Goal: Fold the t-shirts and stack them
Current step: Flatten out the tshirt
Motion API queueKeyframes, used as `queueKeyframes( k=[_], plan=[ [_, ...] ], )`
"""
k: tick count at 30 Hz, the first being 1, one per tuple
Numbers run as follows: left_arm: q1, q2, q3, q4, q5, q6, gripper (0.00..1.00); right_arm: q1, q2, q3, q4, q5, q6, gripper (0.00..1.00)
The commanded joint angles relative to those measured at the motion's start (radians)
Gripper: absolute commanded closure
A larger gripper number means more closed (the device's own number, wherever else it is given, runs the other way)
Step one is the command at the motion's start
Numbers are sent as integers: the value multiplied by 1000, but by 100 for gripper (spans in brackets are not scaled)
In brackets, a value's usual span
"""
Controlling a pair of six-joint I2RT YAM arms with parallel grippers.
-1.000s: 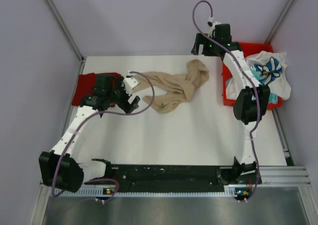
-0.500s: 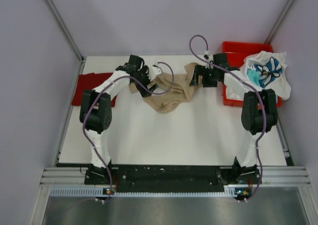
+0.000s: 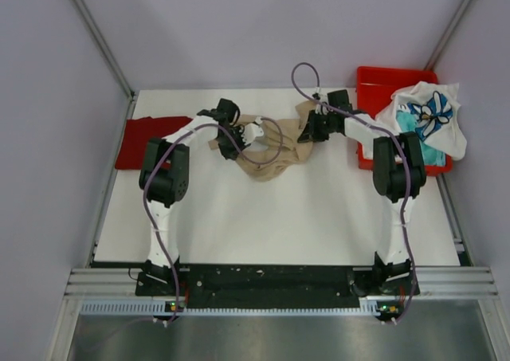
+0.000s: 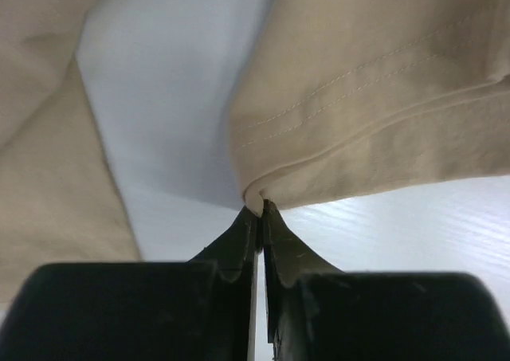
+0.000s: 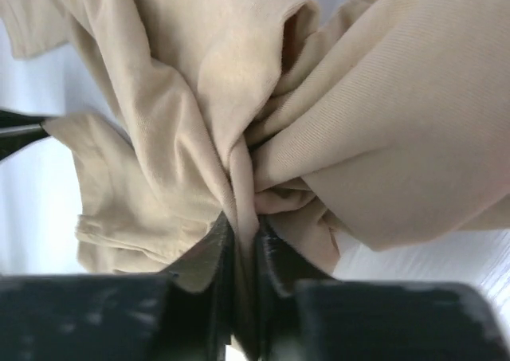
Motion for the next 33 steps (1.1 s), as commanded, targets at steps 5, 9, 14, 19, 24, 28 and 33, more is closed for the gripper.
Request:
queueKeyframes(
  k=[5, 9, 14, 19, 24, 28, 33],
  plan=[
    [-29, -133, 26, -171, 141, -130, 100, -3, -351, -17, -27, 82, -44, 100],
    [-29, -384, -9, -248, 243, -233, 100, -3, -590, -18, -129, 120, -107, 100],
    [-29, -728, -152, -190, 372, -279, 100, -4, -827, 1, -133, 119, -149, 100],
    [-32, -957, -178, -182, 451, -345, 100, -3, -894, 75, -153, 7, -136, 100],
    [-32, -1029, -232, -208, 499, -374, 100, 2, -755, 130, -168, -10, -78, 100],
    [-32, -1025, -337, -143, 507, -440, 100, 32, -533, 234, -246, 8, -86, 86],
    [-31, -945, -416, -78, 508, -485, 100, 52, -185, 521, -557, 169, -159, 39]
  ],
)
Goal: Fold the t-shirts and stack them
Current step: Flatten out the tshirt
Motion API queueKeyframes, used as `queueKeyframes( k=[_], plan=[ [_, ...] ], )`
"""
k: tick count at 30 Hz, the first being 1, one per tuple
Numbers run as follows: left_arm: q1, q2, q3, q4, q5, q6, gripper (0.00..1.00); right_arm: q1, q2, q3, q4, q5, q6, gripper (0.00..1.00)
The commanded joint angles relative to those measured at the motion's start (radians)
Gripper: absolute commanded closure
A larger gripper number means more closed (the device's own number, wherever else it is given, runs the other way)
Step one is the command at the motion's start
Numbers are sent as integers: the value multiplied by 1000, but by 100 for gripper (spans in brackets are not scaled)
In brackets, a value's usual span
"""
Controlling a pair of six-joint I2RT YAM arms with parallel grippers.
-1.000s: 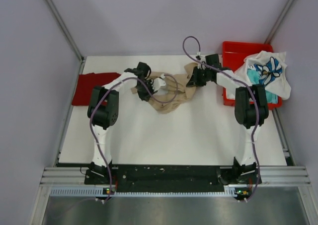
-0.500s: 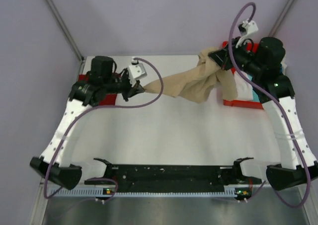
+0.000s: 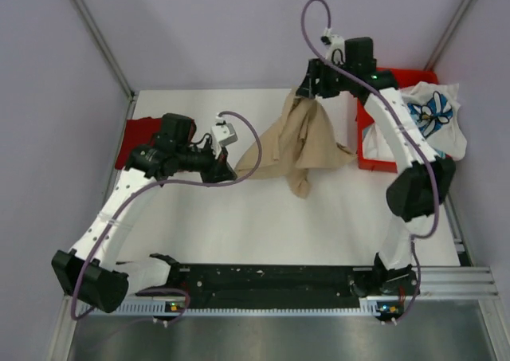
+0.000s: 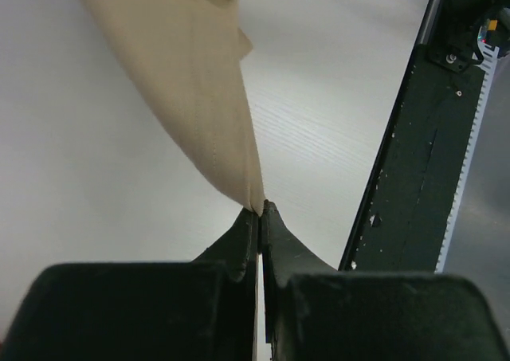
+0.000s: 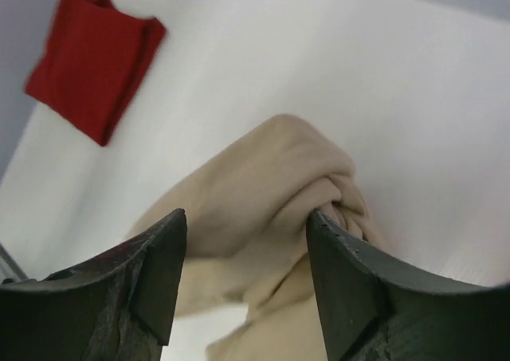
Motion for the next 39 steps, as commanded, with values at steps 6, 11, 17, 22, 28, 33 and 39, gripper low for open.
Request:
queueKeyframes(
  k=[6, 11, 17, 22, 28, 33, 39],
  plan=[
    [2, 162, -35, 42, 66, -65, 100, 112, -17, -194, -166, 202, -176, 32],
    [2, 164, 51, 50, 176, -129, 100, 215, -424, -660, 251, 70, -102, 29],
    [-18, 56, 162, 148, 177, -284, 100, 451, -728, -988, 678, 221, -106, 28],
    [-44, 18, 211, 182, 161, -393, 100, 577, -673, -895, 700, 306, -138, 27],
    [-87, 25, 261, 179, 141, -408, 100, 651, -525, -732, 622, 337, -160, 28],
    [-95, 36, 277, 190, 112, -408, 100, 649, -506, -727, 616, 392, -123, 43],
    [-95, 48, 277, 214, 32, -404, 100, 651, -563, -693, 507, 279, -172, 28]
  ],
)
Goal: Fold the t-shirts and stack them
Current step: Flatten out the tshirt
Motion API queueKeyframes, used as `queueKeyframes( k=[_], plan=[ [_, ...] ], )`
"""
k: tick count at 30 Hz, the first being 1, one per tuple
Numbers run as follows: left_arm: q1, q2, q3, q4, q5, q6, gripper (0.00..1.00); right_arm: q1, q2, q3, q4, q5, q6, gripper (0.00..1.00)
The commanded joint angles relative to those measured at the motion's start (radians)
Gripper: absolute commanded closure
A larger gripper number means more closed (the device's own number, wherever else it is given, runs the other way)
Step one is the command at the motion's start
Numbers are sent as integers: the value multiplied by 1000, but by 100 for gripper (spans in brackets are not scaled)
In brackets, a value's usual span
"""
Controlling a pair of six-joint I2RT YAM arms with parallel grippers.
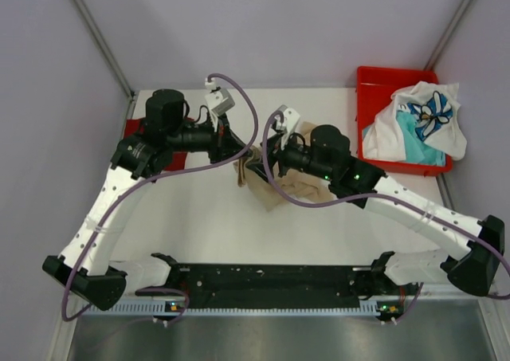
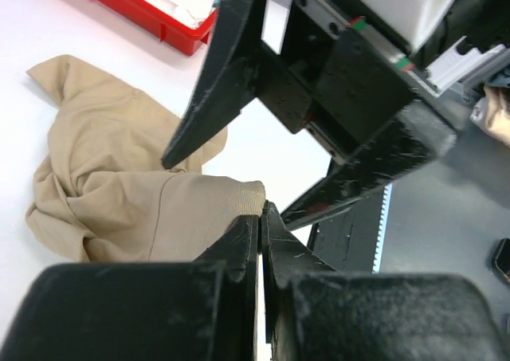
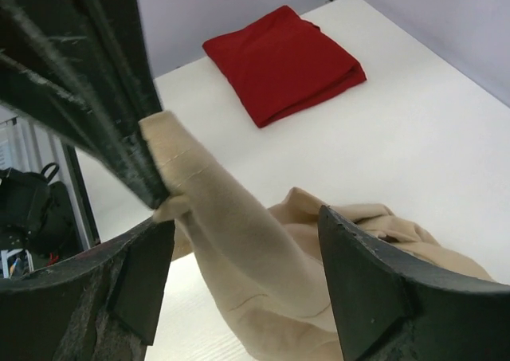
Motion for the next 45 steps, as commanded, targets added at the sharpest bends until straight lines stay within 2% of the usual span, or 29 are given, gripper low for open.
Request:
queueKeyframes(
  k=[1, 4, 10, 12, 15, 16, 18, 19, 20, 21, 22, 23, 27, 30, 34, 41, 45],
  plan=[
    [-5, 3, 47, 68, -48, -14, 100, 8, -83, 62, -62, -48, -40, 28],
    [-6, 8, 56, 76, -33, -17, 100, 11, -123, 44, -45, -28, -17, 27],
    [-9, 7, 59, 85, 1, -48, 100, 8, -13, 94, -20, -60, 3, 30],
    [-8, 2, 61, 79, -1, -40, 100, 10, 12, 113, -23, -57, 15, 35],
    [-9, -1, 65, 74, -1, -34, 100, 8, 24, 128, -37, 5, 12, 63],
    [-9, -3, 68, 76, -5, -33, 100, -1, 21, 134, -52, 19, 14, 77],
    [-9, 2, 74, 79, -21, -28, 100, -47, 19, 151, -104, 22, 47, 98],
    [-9, 2, 77, 79, -46, -28, 88, -79, 15, 165, -134, 21, 67, 100],
    [-9, 2, 79, 76, -65, -28, 56, -122, 7, 173, -163, 19, 83, 100],
    [-9, 0, 79, 76, -85, 11, 34, -157, -10, 170, -180, 27, 87, 100],
    [-8, -1, 78, 73, -103, 32, 13, -186, -29, 164, -195, 29, 87, 100],
    [-8, -6, 74, 68, -122, 62, 1, -220, -52, 156, -210, 21, 86, 100],
    [-8, -10, -31, 111, -223, 251, 2, -360, -144, 131, -296, -48, 87, 100],
    [-8, 16, -200, 256, -323, 361, 14, -478, -218, 84, -327, -141, 87, 100],
    [-15, 143, -329, 434, -274, 473, 21, -610, -274, 32, -339, -258, 87, 100],
    [-32, 544, -96, 432, -335, 599, 18, -688, -290, -17, -350, -272, 88, 100],
    [-47, 660, -16, 341, -239, 699, 16, -710, -281, -8, -356, -266, 84, 100]
  ],
)
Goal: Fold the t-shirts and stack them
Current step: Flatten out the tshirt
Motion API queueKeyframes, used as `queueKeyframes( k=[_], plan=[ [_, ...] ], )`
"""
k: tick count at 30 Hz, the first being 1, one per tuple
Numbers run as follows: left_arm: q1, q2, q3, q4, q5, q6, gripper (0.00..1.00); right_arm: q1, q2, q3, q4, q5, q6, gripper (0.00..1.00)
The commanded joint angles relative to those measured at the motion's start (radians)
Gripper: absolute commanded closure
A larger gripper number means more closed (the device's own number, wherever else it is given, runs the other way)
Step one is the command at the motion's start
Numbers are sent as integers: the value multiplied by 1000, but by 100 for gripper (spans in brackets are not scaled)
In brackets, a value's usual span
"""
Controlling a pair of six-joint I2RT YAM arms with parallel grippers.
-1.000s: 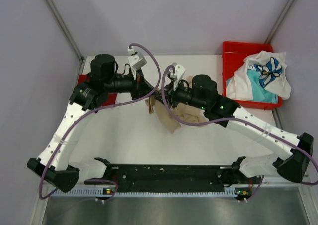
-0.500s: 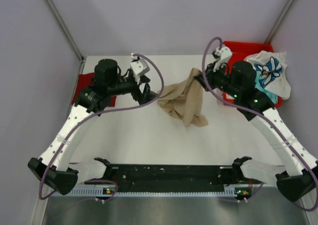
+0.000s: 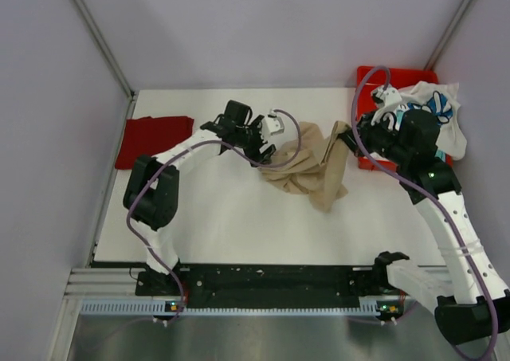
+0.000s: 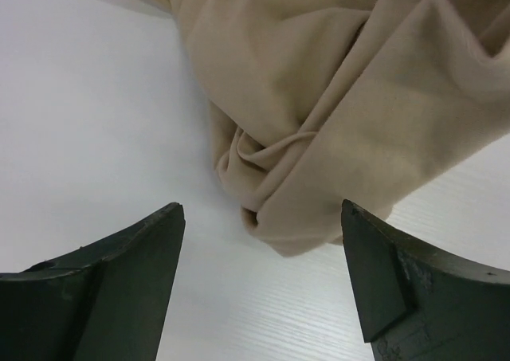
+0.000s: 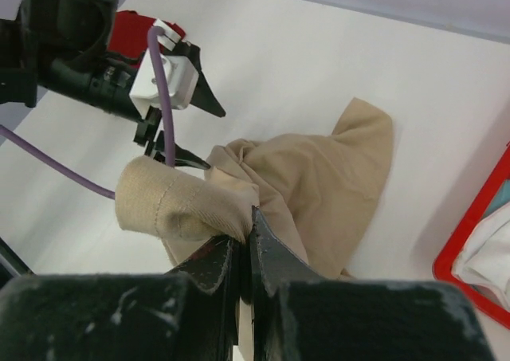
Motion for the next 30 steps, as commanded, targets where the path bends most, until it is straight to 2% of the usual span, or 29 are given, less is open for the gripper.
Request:
queueKeyframes(
  k=[1, 4, 7, 9, 12, 14, 17, 19, 22, 27, 30],
  plan=[
    [-20, 64, 100, -25, 101, 164, 16, -26, 3, 22, 26, -23, -3, 100],
    [-46, 95, 84, 26, 40, 167, 20, -33, 18, 33, 24, -23, -9, 100],
    [-58, 142, 104, 46, -26, 170, 36, -38, 26, 49, 21, -23, -15, 100],
    [-61, 171, 136, -14, -23, 186, 55, -46, 26, 59, 21, -16, -16, 100],
    [-61, 176, 158, -136, 40, 241, 75, -75, 28, 85, 6, -7, -18, 100],
    [-67, 170, 147, -172, 54, 256, 98, -84, 28, 105, -2, 5, -16, 100],
    [-75, 153, 120, -172, 44, 233, 100, -87, 24, 125, -5, 11, -19, 100],
    [-73, 135, 115, -140, 14, 149, 100, -87, 24, 128, -14, 19, -22, 100],
    [-73, 89, 145, -65, -102, 10, 100, -87, 26, 138, -34, 36, -27, 100],
    [-61, 14, 270, -62, -323, -58, 100, -87, 63, 242, -59, 34, -24, 100],
    [-23, -57, 313, -57, -402, -80, 100, -86, 130, 379, -56, 13, -29, 100]
  ],
)
